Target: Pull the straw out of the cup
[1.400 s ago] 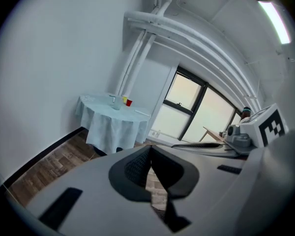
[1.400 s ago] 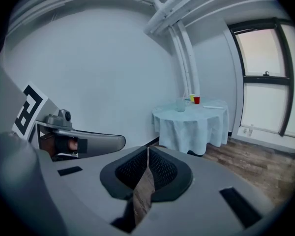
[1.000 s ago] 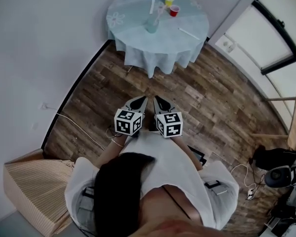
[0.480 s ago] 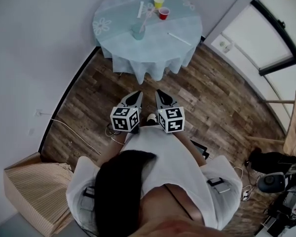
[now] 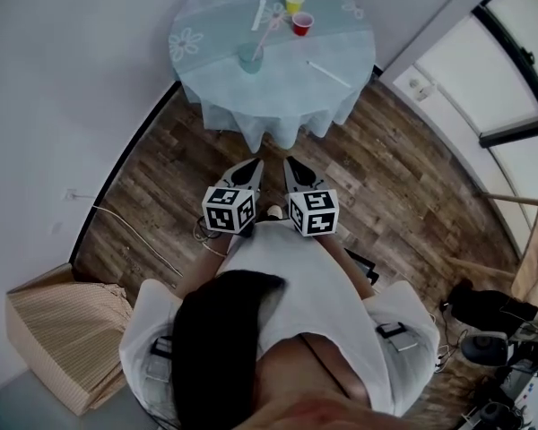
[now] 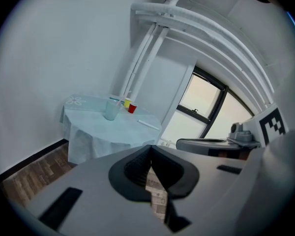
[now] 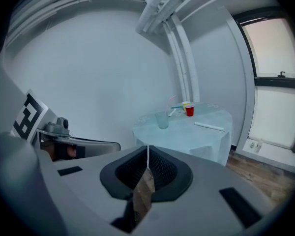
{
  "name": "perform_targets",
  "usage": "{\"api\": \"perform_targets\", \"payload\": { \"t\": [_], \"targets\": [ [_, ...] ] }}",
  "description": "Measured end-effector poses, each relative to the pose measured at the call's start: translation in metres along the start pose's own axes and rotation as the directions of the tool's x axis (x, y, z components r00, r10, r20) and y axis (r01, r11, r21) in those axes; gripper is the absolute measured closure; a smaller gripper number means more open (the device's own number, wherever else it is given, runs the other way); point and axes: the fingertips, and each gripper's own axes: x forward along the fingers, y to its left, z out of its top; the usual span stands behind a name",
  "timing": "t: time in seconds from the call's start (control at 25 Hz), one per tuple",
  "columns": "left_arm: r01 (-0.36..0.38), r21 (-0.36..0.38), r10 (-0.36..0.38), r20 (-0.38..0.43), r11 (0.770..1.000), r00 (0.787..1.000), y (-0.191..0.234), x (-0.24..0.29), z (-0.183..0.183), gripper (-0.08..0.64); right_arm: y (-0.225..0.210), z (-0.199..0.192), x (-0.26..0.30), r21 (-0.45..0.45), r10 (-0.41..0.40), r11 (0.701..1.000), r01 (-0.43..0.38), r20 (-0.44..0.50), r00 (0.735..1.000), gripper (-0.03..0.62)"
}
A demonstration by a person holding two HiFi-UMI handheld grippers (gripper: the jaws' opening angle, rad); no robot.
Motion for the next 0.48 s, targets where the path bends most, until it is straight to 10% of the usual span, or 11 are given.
{"api": "perform_targets", "payload": {
  "t": [0.48],
  "targets": [
    [-0.055,-0.116,0.060,0.042,0.992,0.997,0.010,0.013,0.013,0.552,-0.005,0.007,0.013,-0.025,0.074,0.997,-0.074,-0.033,0.997,0.557]
  ]
}}
